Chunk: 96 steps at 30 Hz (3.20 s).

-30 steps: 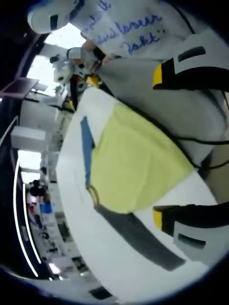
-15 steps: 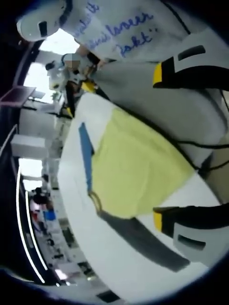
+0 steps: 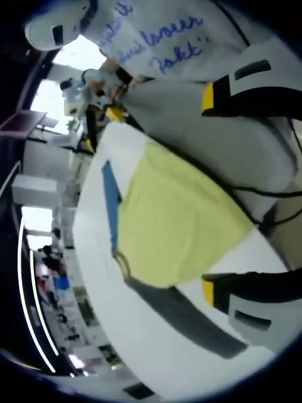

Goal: Fold the garment on the visible template until the final outline fits inside the template.

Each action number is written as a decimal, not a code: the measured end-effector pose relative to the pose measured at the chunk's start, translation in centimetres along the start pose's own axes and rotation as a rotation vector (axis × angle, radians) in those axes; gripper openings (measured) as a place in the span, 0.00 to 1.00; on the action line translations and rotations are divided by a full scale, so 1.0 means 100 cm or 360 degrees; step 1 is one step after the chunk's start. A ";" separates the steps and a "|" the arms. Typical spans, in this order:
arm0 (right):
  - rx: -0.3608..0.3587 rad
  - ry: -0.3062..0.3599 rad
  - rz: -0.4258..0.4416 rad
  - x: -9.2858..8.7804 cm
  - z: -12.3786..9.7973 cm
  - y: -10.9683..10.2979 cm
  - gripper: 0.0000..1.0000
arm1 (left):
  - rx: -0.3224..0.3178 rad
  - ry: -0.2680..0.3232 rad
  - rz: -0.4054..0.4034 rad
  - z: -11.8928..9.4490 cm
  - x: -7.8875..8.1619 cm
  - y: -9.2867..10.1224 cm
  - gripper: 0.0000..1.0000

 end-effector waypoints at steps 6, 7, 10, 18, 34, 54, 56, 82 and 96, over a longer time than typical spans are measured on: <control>0.0000 0.0004 -0.0002 0.000 -0.001 0.000 1.00 | 0.0035 -0.0011 -0.0004 -0.001 0.001 -0.002 0.99; -0.0001 0.0007 -0.0005 0.000 -0.001 0.000 1.00 | 0.0035 -0.0007 0.0001 -0.001 0.001 -0.002 0.99; -0.0003 0.0008 -0.0003 0.001 -0.001 0.000 1.00 | 0.0037 -0.0007 0.0002 -0.002 0.002 -0.002 0.99; -0.0012 0.0007 -0.0016 0.001 -0.002 0.002 1.00 | 0.0029 -0.0005 0.0016 -0.002 0.000 -0.002 0.99; -0.0039 -0.0008 -0.0041 0.000 -0.003 0.008 1.00 | 0.0049 0.0013 0.0001 -0.003 -0.001 -0.003 0.99; -0.0075 0.0021 -0.0015 0.000 -0.006 0.013 1.00 | 0.0054 -0.0006 0.0013 -0.004 0.001 -0.004 0.99; -0.0082 0.0032 -0.0016 0.000 -0.006 0.013 1.00 | 0.0047 -0.0005 0.0027 -0.003 0.000 -0.003 0.99; -0.0353 0.0094 0.0162 -0.016 -0.026 0.082 1.00 | 0.0091 0.0026 0.0002 -0.002 0.001 -0.010 0.99; -0.0576 0.0012 0.0284 -0.045 -0.033 0.142 0.92 | 0.0102 0.0033 0.0034 -0.002 0.008 -0.010 0.99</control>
Point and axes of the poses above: the point that each gripper's makers call its tool centre point, and the gripper's own axes: z roughly forward along the fingers, y roughly to its right, x roughly out of its top, the point moved 10 cm from there along -z, roughly backward along the fingers, and after that the axes turned 5 degrees about x, right-handed, at the moved point
